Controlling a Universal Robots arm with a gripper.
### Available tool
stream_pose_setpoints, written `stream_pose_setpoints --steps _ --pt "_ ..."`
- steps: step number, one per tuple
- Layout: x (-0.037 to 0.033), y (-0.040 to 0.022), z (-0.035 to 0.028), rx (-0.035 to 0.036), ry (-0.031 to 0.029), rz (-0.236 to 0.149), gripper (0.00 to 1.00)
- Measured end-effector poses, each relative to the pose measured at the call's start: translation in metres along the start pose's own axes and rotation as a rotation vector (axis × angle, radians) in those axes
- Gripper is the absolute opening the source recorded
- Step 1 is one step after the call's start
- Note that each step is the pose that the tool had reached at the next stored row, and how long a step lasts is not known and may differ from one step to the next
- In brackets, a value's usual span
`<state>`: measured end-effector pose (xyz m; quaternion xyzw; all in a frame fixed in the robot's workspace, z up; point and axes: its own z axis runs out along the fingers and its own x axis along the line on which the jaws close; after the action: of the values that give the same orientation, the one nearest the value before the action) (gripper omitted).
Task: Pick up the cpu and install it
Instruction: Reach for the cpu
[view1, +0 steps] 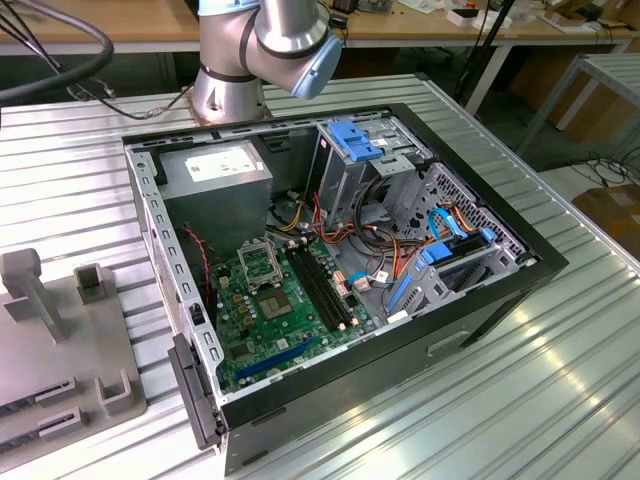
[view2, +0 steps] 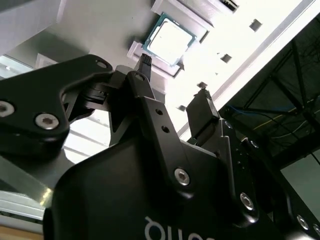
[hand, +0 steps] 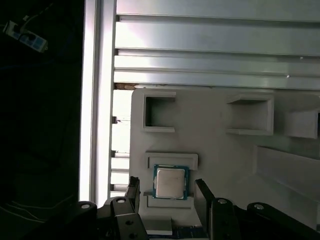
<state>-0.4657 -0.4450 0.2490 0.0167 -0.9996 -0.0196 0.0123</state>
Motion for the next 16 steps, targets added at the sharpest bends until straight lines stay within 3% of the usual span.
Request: stream_pose_setpoints --steps 1,2,10,16 --pt "-0.0001 -0.0003 0.0027 0.0068 0.0001 0.004 0.56" --pt "-0.0001 -0.0003 0.0055 0.0092 -0.0002 0.013 0.56" --pt "-0.0007 -0.0016 0.026 0.0098 -0.0005 0.023 0.56" --pt "-0.001 -0.003 0.0351 0.0106 -0.0005 0.023 0.56"
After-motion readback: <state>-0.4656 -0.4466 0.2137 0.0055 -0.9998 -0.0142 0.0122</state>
